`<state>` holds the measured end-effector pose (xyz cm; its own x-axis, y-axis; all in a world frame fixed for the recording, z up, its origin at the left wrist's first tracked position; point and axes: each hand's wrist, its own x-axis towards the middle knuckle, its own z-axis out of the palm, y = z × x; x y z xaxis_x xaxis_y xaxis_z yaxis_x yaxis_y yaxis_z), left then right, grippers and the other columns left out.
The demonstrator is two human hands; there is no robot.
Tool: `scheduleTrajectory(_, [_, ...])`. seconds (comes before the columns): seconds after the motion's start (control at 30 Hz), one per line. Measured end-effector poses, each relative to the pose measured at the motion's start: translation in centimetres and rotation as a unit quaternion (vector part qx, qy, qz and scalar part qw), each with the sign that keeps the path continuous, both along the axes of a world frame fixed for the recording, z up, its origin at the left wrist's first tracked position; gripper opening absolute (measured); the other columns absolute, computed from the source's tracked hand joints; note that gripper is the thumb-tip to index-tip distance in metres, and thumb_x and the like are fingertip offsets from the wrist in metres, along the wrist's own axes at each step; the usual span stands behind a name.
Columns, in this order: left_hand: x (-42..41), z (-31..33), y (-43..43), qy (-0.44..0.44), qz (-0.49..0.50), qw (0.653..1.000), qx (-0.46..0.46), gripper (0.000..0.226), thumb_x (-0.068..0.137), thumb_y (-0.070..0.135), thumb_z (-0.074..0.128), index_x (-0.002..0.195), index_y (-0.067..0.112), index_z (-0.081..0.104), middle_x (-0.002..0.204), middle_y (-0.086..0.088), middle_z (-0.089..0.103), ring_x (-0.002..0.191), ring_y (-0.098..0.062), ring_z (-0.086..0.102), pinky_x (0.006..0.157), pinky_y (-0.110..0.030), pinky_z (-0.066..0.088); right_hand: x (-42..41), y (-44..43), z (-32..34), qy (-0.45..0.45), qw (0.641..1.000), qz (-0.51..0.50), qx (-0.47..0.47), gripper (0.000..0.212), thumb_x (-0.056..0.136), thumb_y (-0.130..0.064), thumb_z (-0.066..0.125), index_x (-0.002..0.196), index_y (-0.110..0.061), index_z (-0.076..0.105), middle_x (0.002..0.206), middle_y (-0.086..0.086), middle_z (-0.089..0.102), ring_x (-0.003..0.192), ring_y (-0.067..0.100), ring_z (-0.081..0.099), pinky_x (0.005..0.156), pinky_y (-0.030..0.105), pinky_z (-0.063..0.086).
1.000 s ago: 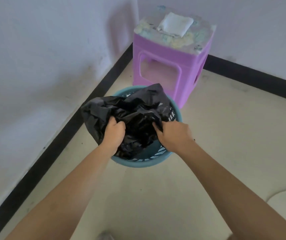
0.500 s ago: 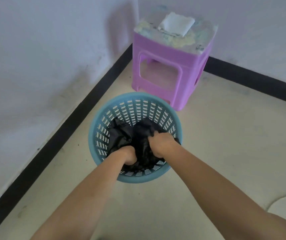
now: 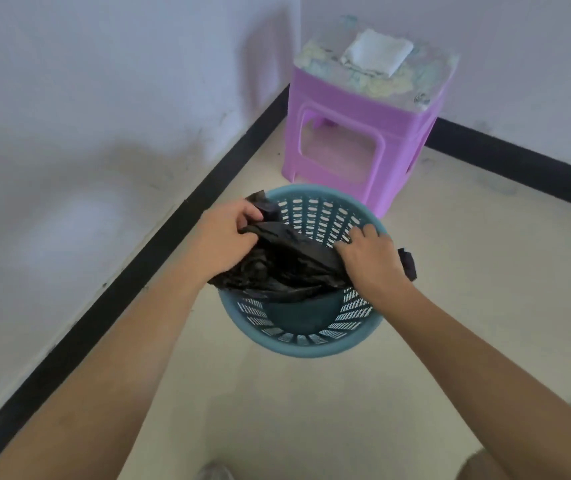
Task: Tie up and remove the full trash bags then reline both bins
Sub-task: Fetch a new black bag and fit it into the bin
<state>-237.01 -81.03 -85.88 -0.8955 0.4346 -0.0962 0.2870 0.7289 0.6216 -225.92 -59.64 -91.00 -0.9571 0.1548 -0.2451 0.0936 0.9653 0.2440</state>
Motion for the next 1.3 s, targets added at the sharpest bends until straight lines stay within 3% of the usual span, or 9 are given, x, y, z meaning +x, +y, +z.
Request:
scheduleTrajectory(0.17, [1.0,-0.3,-0.5,0.302,0.034,0.952,-0.048,0.026,0.083,0.008,0.057,0.108,0.006,0.064,0.109,-0.014,0.053,0.095,-0.029,0.052,0.078,-0.038,0.047,1.3,1.0,1.9,0.041,0.999,-0.006,0.012,0.037,0.09,-0.018,0.06,0.125,-0.028,0.052,0.122,-0.001,0.057,0.115,0.025,0.052,0.085,0.035,0.045])
scheduleTrajectory(0.27, [2.4,-4.0,1.2,0.094,-0.071,0.979,-0.168,0.034,0.089,0.006,0.043,0.115,0.004,0.066,0.122,-0.017,0.06,0.11,-0.037,0.055,0.094,-0.042,0.044,2.0,0.7,1.6,0.02,0.989,-0.048,-0.137,0.054,0.086,-0.011,0.057,0.136,-0.028,0.046,0.129,0.001,0.056,0.12,0.026,0.052,0.087,0.037,0.048])
scheduleTrajectory(0.37, [4.2,-6.1,2.5,-0.276,-0.163,0.923,-0.213,0.047,0.089,-0.003,0.037,0.122,0.011,0.066,0.132,-0.01,0.061,0.121,-0.029,0.054,0.104,-0.032,0.042,2.5,0.5,1.9,-0.04,0.946,-0.074,-0.314,0.057,0.085,-0.011,0.055,0.139,-0.027,0.051,0.136,-0.001,0.057,0.125,0.023,0.052,0.1,0.036,0.046])
scheduleTrajectory(0.43, [4.6,-6.2,2.6,-0.336,-0.142,0.917,-0.163,0.046,0.089,-0.002,0.04,0.118,0.017,0.07,0.127,-0.007,0.064,0.116,-0.025,0.057,0.105,-0.037,0.044,2.6,0.9,2.6,-0.05,0.934,-0.057,-0.35,0.049,0.085,-0.023,0.067,0.133,-0.031,0.059,0.131,-0.006,0.061,0.12,0.017,0.056,0.101,0.036,0.046])
scheduleTrajectory(0.53, [2.9,-4.4,2.3,-0.199,-0.077,0.974,-0.077,0.031,0.092,0.005,0.055,0.114,0.017,0.073,0.121,-0.003,0.069,0.113,-0.018,0.06,0.105,-0.032,0.043,2.7,2.5,4.2,-0.024,0.929,-0.055,-0.365,0.031,0.082,-0.051,0.074,0.111,-0.038,0.072,0.107,-0.015,0.07,0.101,0.009,0.063,0.088,0.032,0.051])
scheduleTrajectory(0.67, [-0.3,-0.1,-0.2,0.01,0.055,0.998,0.019,0.02,0.09,0.021,0.068,0.109,0.017,0.077,0.111,-0.004,0.074,0.108,-0.022,0.066,0.103,-0.03,0.043,2.4,4.8,5.4,0.085,0.979,-0.119,-0.143,0.041,0.098,-0.059,0.044,0.108,-0.031,0.071,0.106,0.0,0.072,0.102,0.028,0.064,0.074,0.034,0.042])
scheduleTrajectory(0.97, [-3.3,1.3,-4.7,-0.021,-0.03,0.994,-0.099,0.038,0.075,0.058,0.072,0.091,0.023,0.07,0.086,0.006,0.069,0.081,-0.016,0.063,0.077,-0.031,0.05,0.9,5.1,4.5,0.191,0.939,-0.181,-0.219,0.041,0.097,-0.054,0.051,0.111,-0.017,0.06,0.104,0.011,0.067,0.093,0.04,0.063,0.069,0.037,0.039])
scheduleTrajectory(1.13, [-5.1,0.9,-3.3,-0.039,-0.068,0.992,-0.101,0.039,0.093,0.054,0.053,0.092,0.022,0.075,0.083,0.001,0.072,0.08,-0.019,0.067,0.082,-0.039,0.053,-0.7,4.2,4.4,0.166,0.949,-0.073,-0.258,0.043,0.102,-0.055,0.038,0.082,-0.021,0.056,0.085,0.004,0.061,0.085,0.034,0.061,0.066,0.035,0.038])
scheduleTrajectory(1.3, [-7.4,-0.3,-1.4,-0.077,0.015,0.997,-0.023,0.043,0.1,0.045,0.047,0.088,0.008,0.067,0.086,-0.018,0.067,0.084,-0.036,0.064,0.083,-0.044,0.051,-4.4,4.5,3.5,0.204,0.933,-0.183,-0.234,0.048,0.105,-0.046,0.033,0.085,-0.013,0.062,0.092,0.014,0.065,0.087,0.038,0.062,0.074,0.04,0.044])
